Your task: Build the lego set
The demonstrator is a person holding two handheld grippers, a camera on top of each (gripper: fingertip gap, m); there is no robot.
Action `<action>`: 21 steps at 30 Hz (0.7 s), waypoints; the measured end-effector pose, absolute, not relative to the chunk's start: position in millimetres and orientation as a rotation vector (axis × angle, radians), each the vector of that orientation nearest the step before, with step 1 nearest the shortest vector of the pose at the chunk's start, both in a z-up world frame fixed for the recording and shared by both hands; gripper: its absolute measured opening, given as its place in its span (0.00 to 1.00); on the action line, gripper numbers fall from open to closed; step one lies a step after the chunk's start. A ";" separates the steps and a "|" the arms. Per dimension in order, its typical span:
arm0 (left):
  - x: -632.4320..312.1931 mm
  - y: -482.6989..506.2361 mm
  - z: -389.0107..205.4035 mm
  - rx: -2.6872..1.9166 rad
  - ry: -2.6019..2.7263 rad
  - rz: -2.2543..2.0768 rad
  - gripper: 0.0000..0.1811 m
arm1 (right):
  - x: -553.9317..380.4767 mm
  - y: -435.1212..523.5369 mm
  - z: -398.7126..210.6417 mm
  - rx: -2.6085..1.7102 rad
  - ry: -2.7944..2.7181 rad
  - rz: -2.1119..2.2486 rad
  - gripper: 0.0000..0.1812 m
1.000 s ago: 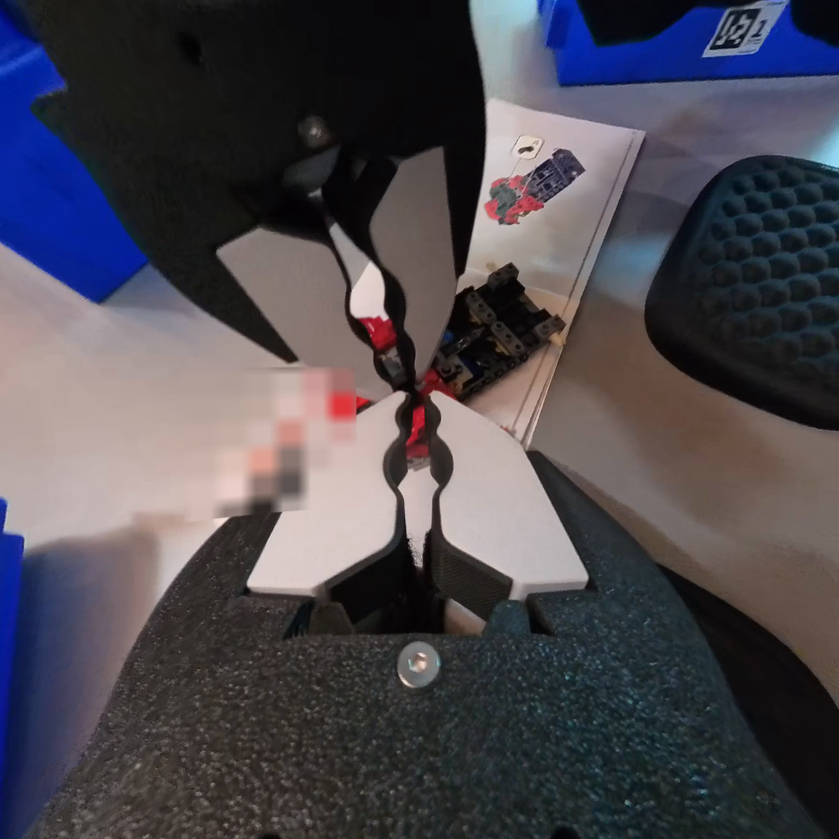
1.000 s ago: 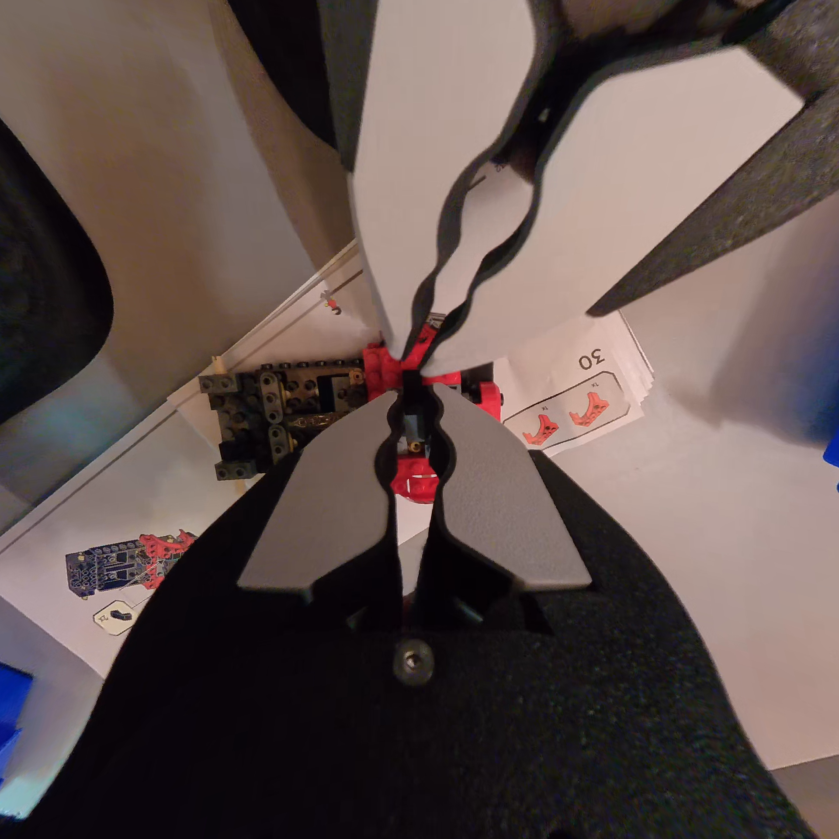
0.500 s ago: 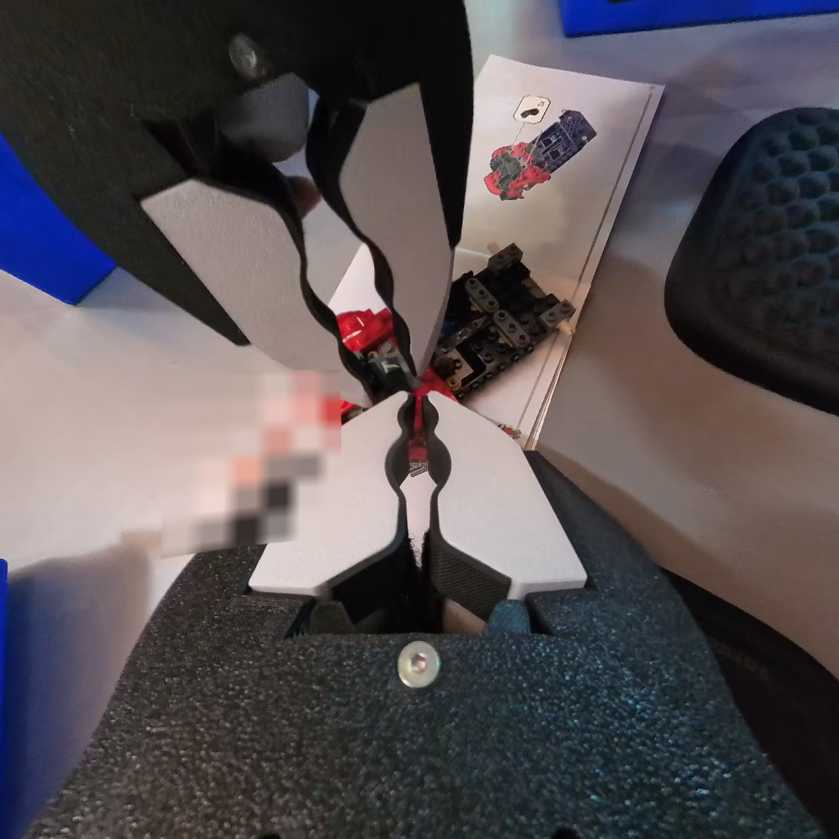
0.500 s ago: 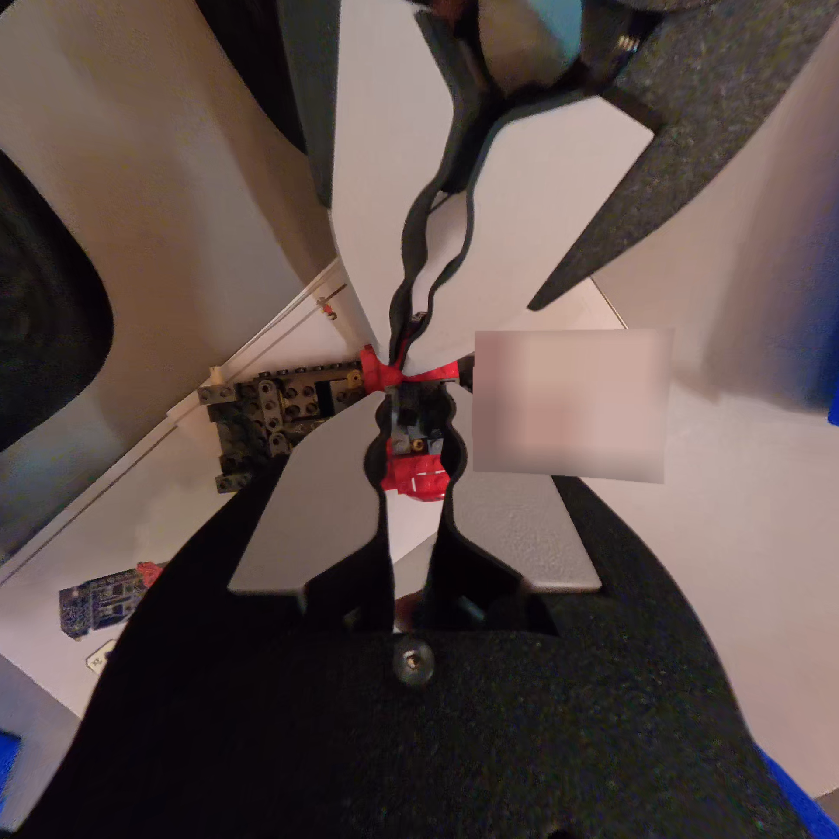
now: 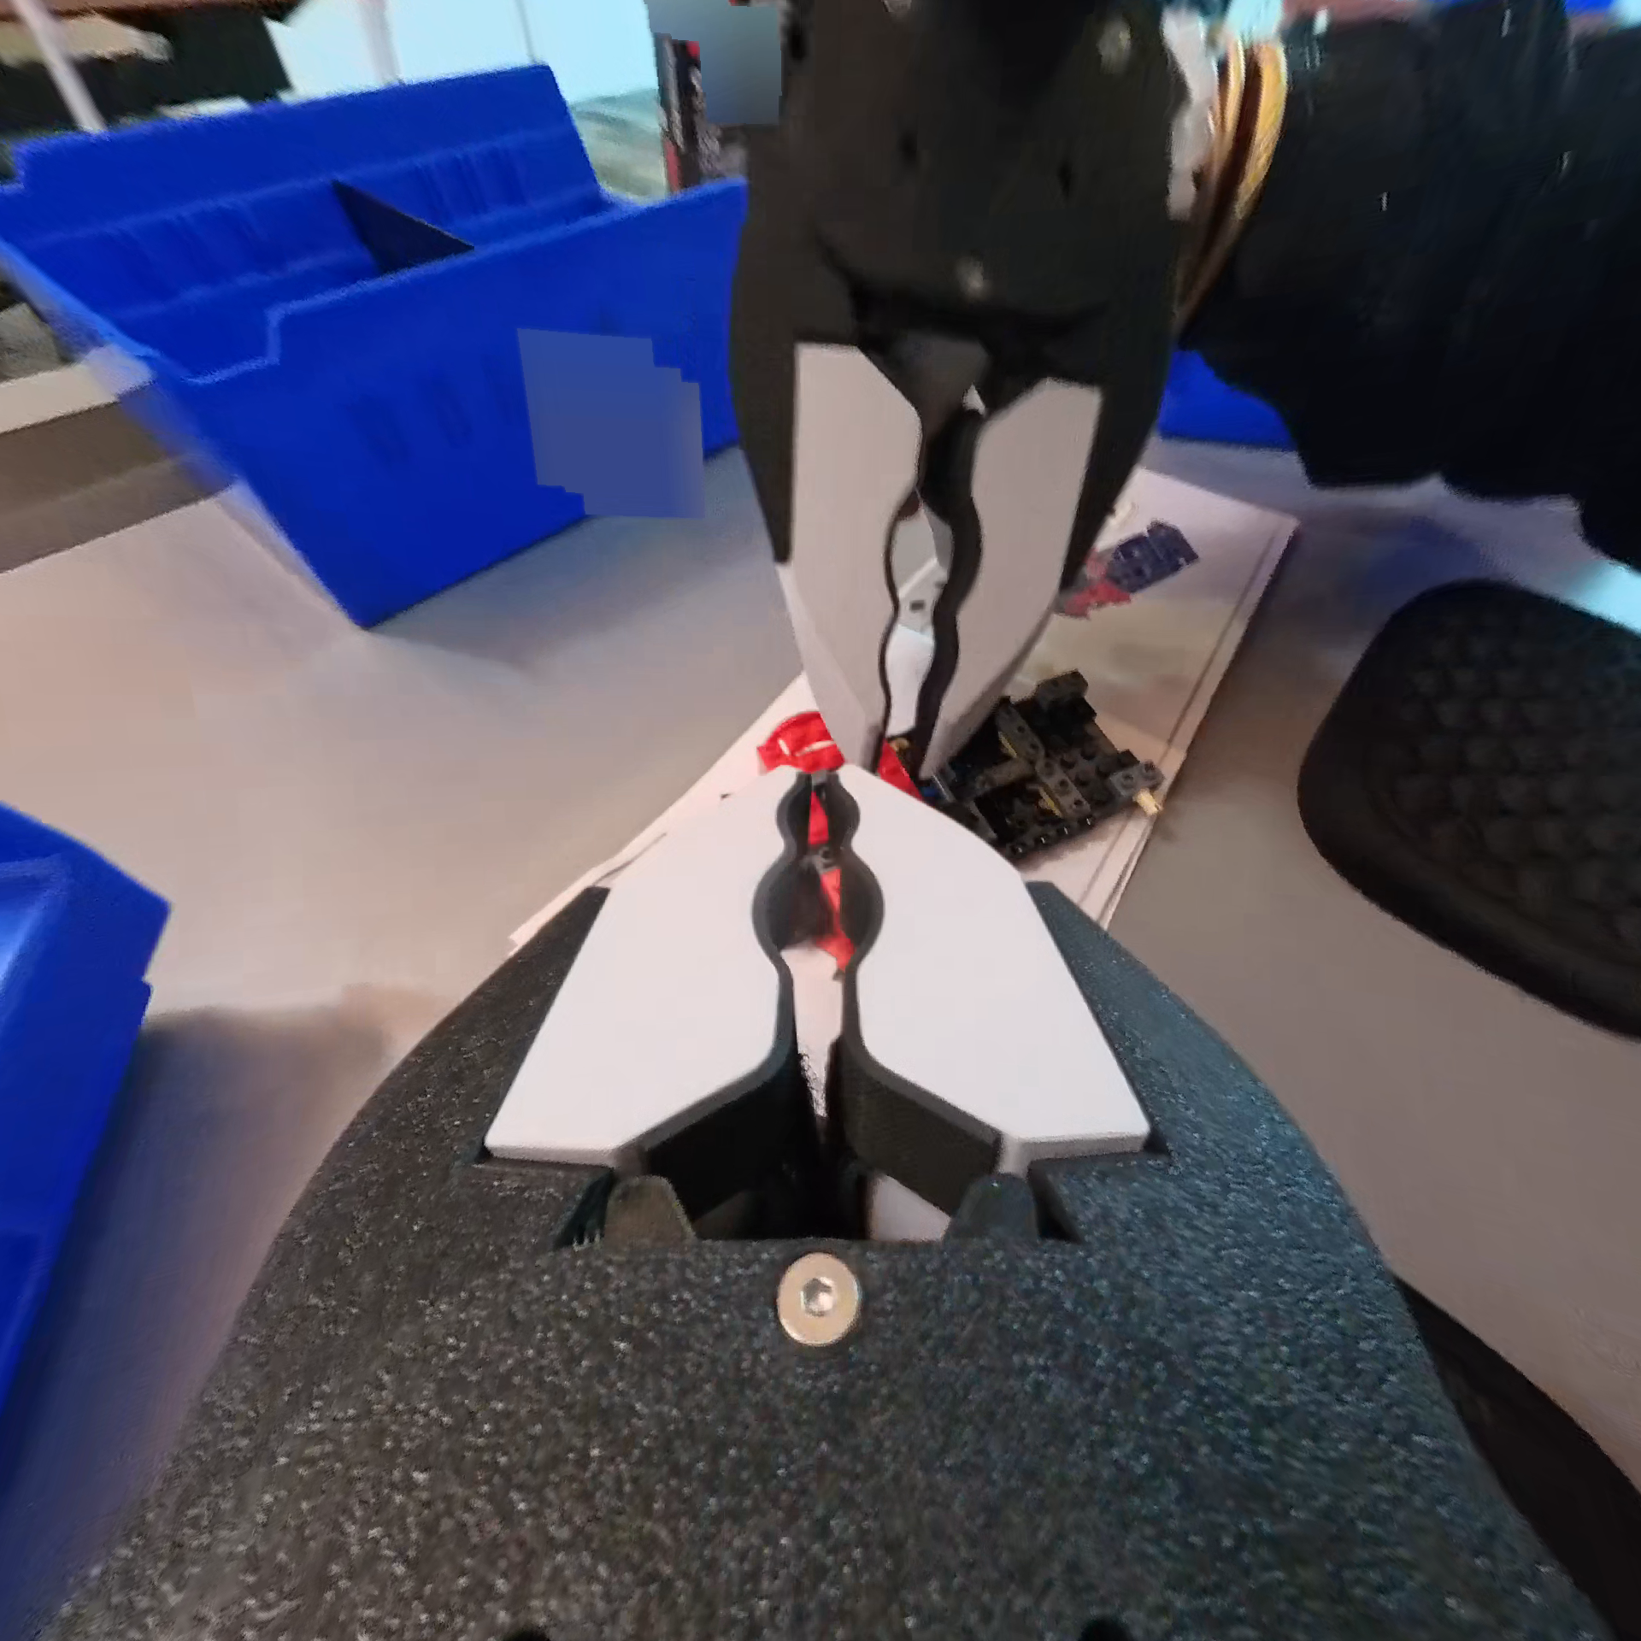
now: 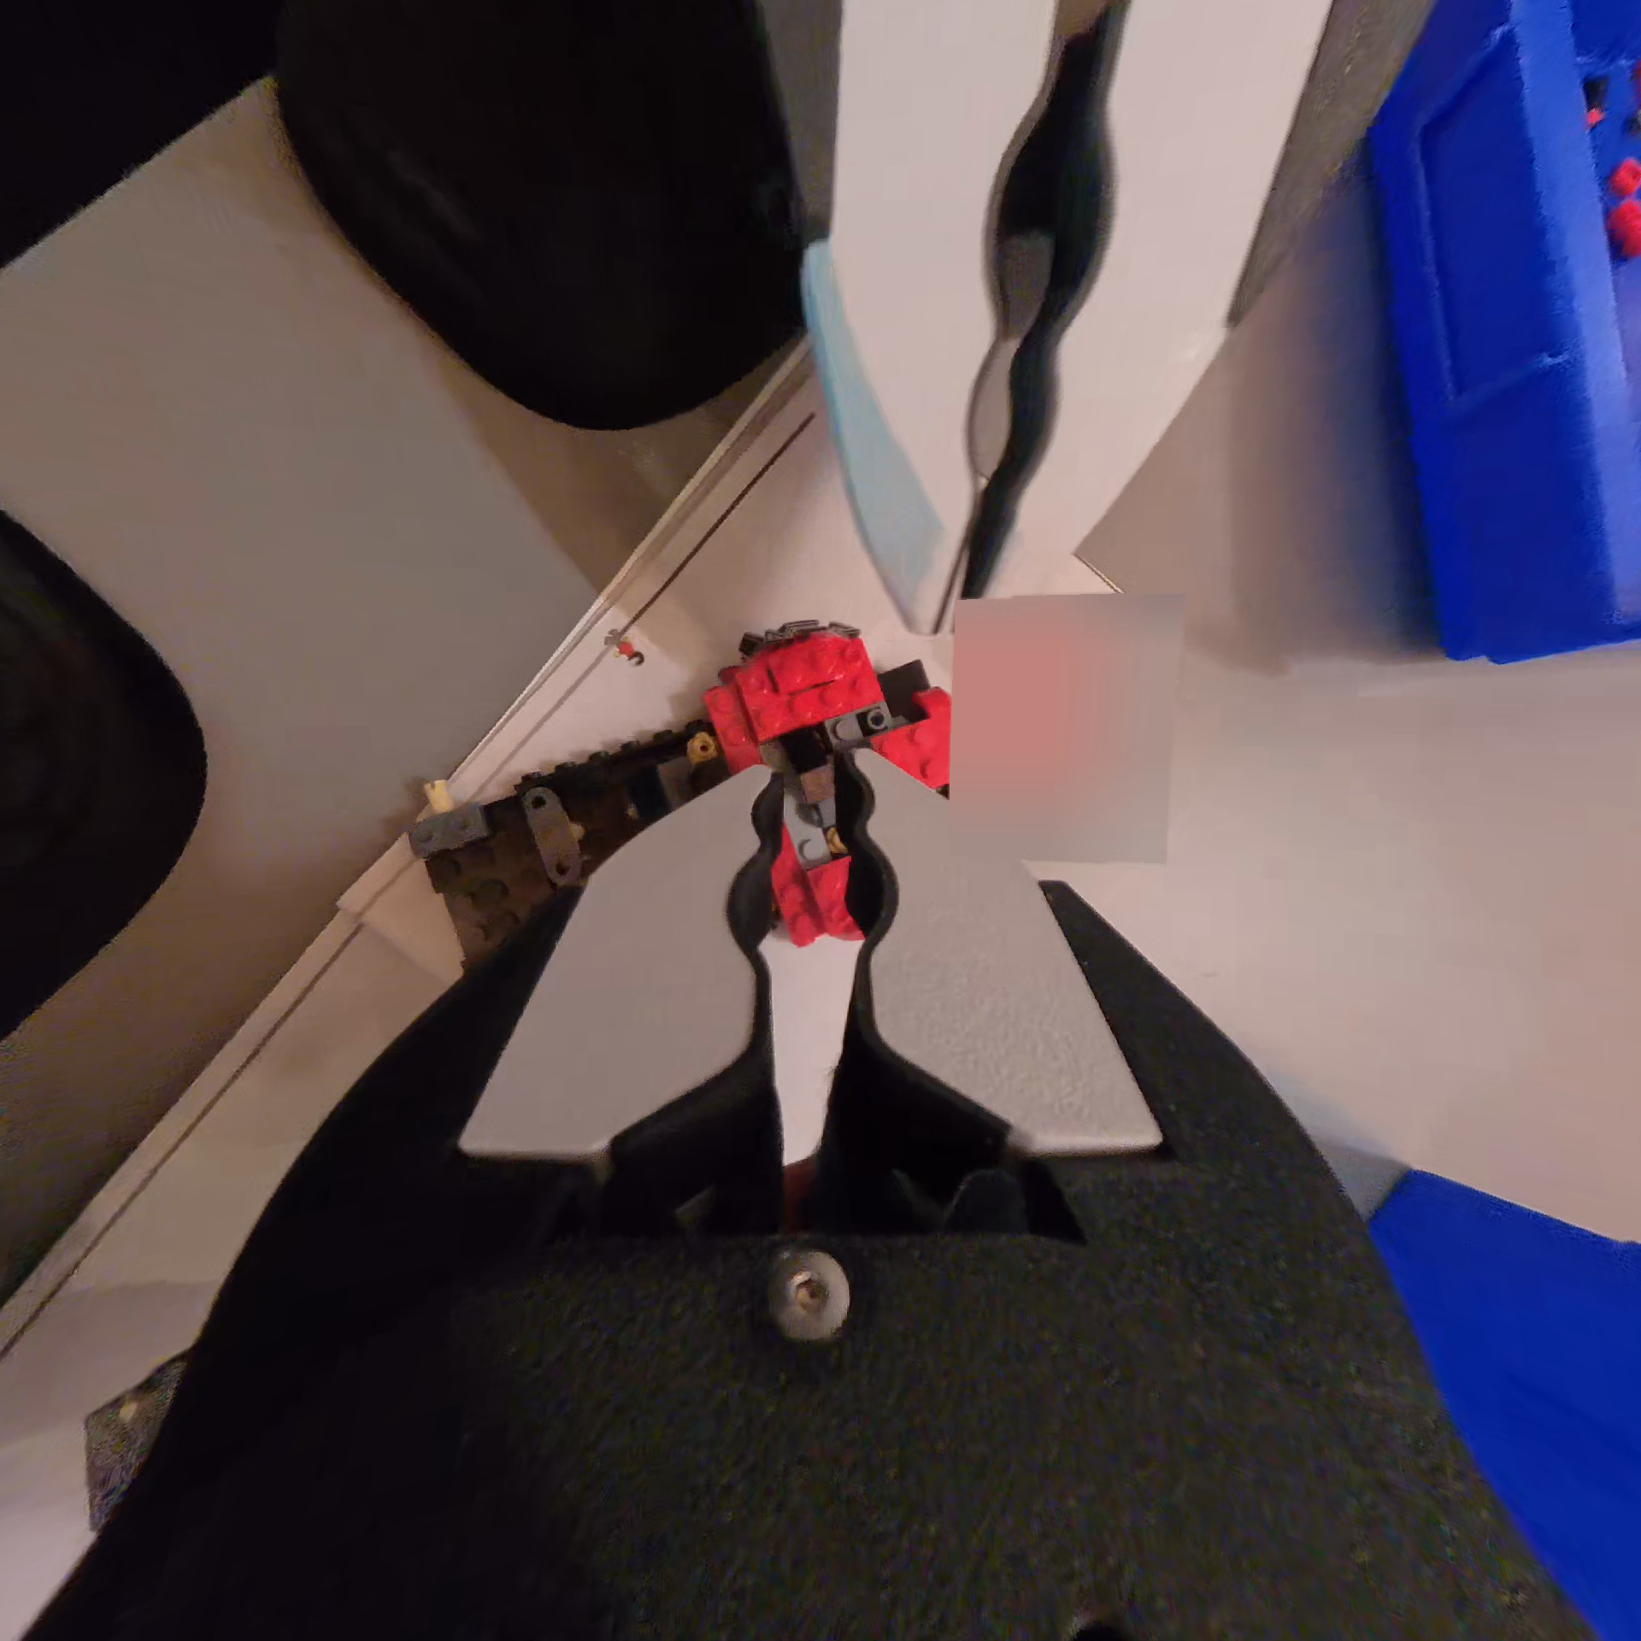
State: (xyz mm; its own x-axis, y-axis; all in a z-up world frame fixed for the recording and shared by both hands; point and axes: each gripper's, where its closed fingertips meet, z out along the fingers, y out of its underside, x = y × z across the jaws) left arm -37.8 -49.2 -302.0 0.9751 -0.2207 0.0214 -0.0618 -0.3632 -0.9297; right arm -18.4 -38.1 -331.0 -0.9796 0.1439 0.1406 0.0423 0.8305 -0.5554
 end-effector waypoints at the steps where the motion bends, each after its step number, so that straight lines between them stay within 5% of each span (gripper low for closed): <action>1: -41.4 -49.8 -298.0 -1.914 0.175 -0.174 0.01 | -19.2 -38.5 -333.3 -0.144 -2.828 0.838 0.06; 21: -48.0 -51.6 -290.0 -1.848 0.138 -0.180 0.03 | -17.7 -33.4 -336.2 -0.310 -2.757 0.865 0.05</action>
